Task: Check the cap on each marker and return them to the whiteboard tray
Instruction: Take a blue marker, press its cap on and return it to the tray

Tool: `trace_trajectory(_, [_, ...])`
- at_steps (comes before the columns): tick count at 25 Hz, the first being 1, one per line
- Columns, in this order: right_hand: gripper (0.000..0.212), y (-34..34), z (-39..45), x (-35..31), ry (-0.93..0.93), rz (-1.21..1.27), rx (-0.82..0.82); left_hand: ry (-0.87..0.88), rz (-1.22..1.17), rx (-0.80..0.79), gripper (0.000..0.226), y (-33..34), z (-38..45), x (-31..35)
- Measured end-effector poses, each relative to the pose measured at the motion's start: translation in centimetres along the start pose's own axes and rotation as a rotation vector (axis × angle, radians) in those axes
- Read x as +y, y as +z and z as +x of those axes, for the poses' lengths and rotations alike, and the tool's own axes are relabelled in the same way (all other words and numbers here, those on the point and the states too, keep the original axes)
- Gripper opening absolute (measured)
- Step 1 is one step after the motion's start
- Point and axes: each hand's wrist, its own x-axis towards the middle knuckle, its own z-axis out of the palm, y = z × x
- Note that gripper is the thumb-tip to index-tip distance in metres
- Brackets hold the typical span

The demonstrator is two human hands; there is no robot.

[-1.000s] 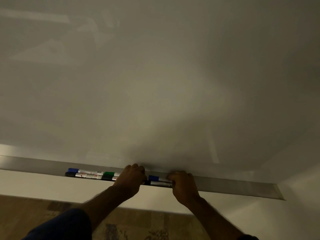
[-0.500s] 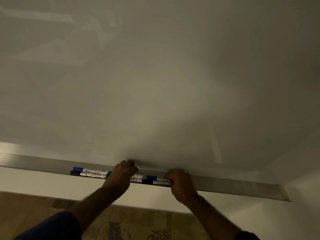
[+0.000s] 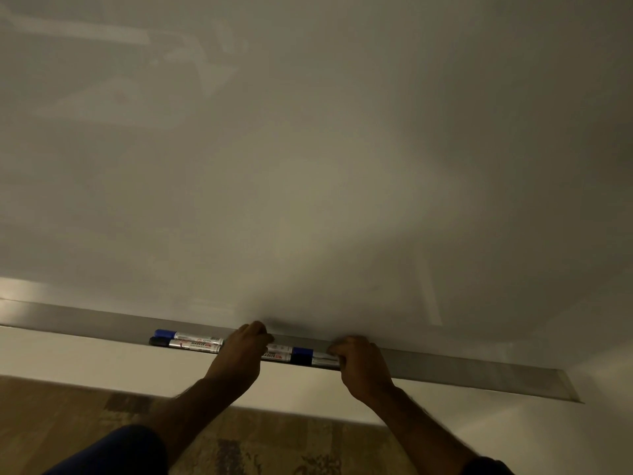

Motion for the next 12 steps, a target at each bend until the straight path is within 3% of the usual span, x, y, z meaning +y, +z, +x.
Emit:
trace_trajectory(9, [0.017, 0.8, -0.7, -0.4, 0.072, 0.012, 0.117, 0.016, 0.118, 0.161, 0.043, -1.3, -1.8, -0.7])
trace_trajectory(12, [0.026, 0.7, -1.4, -1.0, 0.076, 0.019, 0.188, 0.016, 0.095, 0.178, 0.045, -2.1, -2.4, -1.1])
